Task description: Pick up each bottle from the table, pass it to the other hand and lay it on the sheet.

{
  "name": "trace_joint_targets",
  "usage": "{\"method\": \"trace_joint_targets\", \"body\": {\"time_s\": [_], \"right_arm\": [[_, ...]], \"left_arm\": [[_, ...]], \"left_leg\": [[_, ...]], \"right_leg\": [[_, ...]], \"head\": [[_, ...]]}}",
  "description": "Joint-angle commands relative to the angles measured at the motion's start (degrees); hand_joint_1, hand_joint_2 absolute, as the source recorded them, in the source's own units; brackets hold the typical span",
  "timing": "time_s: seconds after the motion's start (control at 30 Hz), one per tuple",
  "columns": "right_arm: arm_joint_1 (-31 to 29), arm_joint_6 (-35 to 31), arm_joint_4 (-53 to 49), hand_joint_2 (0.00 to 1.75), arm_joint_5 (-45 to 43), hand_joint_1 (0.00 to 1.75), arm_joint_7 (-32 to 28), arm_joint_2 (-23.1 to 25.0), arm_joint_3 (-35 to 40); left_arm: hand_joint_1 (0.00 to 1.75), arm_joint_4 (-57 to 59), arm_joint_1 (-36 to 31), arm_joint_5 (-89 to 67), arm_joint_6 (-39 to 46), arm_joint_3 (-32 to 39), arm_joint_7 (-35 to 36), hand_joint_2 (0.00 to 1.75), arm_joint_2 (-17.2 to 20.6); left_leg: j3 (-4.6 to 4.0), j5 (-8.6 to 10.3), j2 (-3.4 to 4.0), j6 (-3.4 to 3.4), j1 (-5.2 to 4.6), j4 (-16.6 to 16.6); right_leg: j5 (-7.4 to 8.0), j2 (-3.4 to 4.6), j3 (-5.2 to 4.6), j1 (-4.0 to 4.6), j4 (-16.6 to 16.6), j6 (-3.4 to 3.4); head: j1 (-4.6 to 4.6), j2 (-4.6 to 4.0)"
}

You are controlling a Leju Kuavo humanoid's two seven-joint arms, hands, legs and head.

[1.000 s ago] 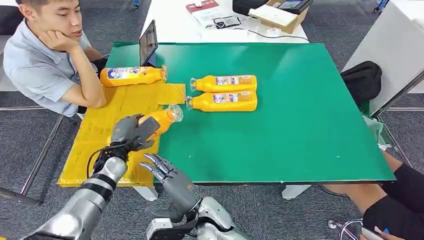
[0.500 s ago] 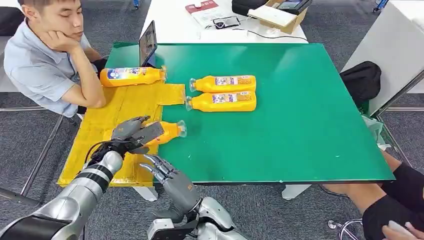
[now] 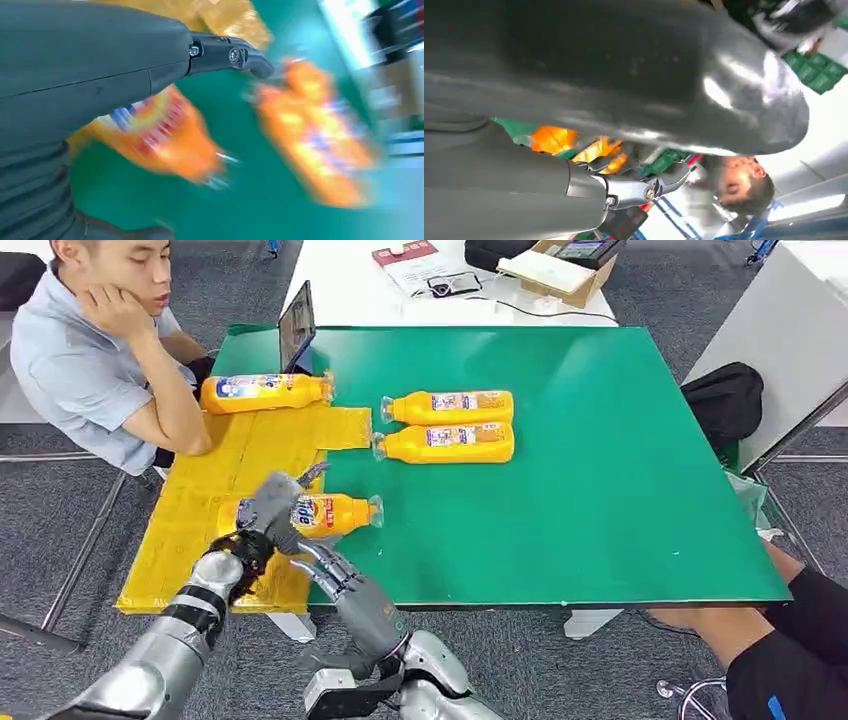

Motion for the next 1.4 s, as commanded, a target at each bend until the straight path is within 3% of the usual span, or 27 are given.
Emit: {"method": "trace_joint_targets", "body": {"time_s": [0.03,0.33,0.5,0.53,0.63,0.67,0.7,0.77,0.93,1.2,1.3,1.4], "right_arm": [[-2.21,-2.08,0.90,0.00,-3.11,0.00,-0.13,-3.47,5.53],[2.54,-3.80,-11.37,0.00,-2.08,0.00,-0.13,-8.17,4.10],[8.05,-3.14,-19.78,0.00,8.01,0.00,2.02,-10.53,-5.29],[8.61,-4.40,-21.09,1.75,11.50,0.00,4.19,-12.06,-7.33],[8.83,-3.43,-22.06,1.75,13.67,0.00,5.05,-13.41,-10.63],[8.81,-4.29,-21.89,1.75,15.73,0.00,6.27,-13.33,-11.81],[8.42,-5.96,-21.68,1.75,20.48,0.00,10.27,-13.97,-13.61],[6.77,-4.65,-21.59,1.75,24.90,0.00,15.96,-16.34,-17.71],[0.92,0.73,-14.15,1.75,28.21,0.00,18.94,-18.78,-25.14],[-3.74,-0.27,0.56,1.75,32.63,0.00,22.14,-18.20,-26.18],[-4.58,-0.60,4.02,1.75,32.93,0.00,23.24,-18.05,-26.77],[-6.70,-0.05,7.42,1.75,33.09,0.00,24.04,-17.76,-27.02]], "left_arm": [[0.00,-21.58,8.42,33.85,-6.47,9.85,3.37,1.75,-5.95],[0.00,-34.45,15.63,46.91,-2.96,9.45,2.75,1.75,-8.38],[0.00,-38.95,20.45,39.22,3.00,6.90,-0.56,1.75,-6.80],[0.00,-40.05,22.12,35.12,5.49,6.25,-2.04,1.75,-6.45],[0.00,-41.76,24.06,32.55,7.24,6.21,-4.09,1.75,-6.54],[0.00,-42.89,24.60,28.28,11.58,6.73,-6.84,1.75,-7.04],[0.00,-44.81,25.68,15.15,23.43,6.41,-12.32,1.75,-7.25],[0.00,-48.94,28.77,9.73,28.64,4.91,-12.81,1.75,-7.72],[0.00,-49.62,30.59,8.88,28.38,1.66,-10.49,1.75,-7.09],[0.00,-44.54,28.57,11.84,25.33,-0.03,-5.91,1.75,-6.96],[0.00,-42.34,27.48,7.61,31.19,0.29,-3.38,1.75,-7.59],[0.00,-40.54,26.22,8.20,31.28,0.31,-2.00,1.75,-7.54]], "left_leg": [[0.11,-0.08,0.02,-0.03,0.03,0.01],[0.11,-0.10,0.01,-0.02,0.05,-0.01],[0.27,-0.20,-0.06,-0.02,0.05,-0.03],[0.19,-0.17,-0.11,-0.01,0.04,-0.01],[0.06,-0.08,-0.06,0.02,-0.02,-0.06],[0.14,-0.12,-0.07,0.01,0.00,-0.04],[0.22,-0.17,-0.09,0.00,0.01,-0.02],[0.03,-0.12,-0.08,0.02,0.01,0.02],[0.13,-0.16,-0.12,0.05,-0.02,0.04],[0.14,-0.06,-0.15,0.02,-0.03,-0.05],[0.25,-0.11,-0.14,0.01,-0.03,-0.07],[0.39,-0.19,-0.12,0.00,0.00,-0.05]], "right_leg": [[-0.07,0.01,0.11,0.04,-0.02,-0.07],[-0.08,-0.01,0.12,0.05,-0.03,-0.05],[-0.19,-0.07,0.32,0.05,-0.08,-0.08],[-0.17,-0.13,0.24,0.04,-0.06,-0.08],[-0.07,-0.07,0.08,-0.01,-0.09,-0.03],[-0.10,-0.08,0.18,0.01,-0.10,-0.05],[-0.15,-0.10,0.28,0.02,-0.10,-0.07],[-0.09,-0.09,0.08,0.02,-0.07,-0.04],[-0.11,-0.12,0.17,-0.01,-0.06,-0.03],[-0.02,-0.13,0.19,-0.03,-0.14,-0.04],[-0.06,-0.11,0.31,-0.02,-0.17,-0.06],[-0.13,-0.09,0.45,0.02,-0.16,-0.10]], "head": [[0.00,0.00],[-0.02,0.00],[0.00,0.00],[0.00,0.00],[0.00,0.00],[-0.02,0.00],[-0.02,0.00],[0.00,0.00],[0.00,0.00],[-0.02,0.00],[-0.02,0.00],[-0.02,0.00]]}}
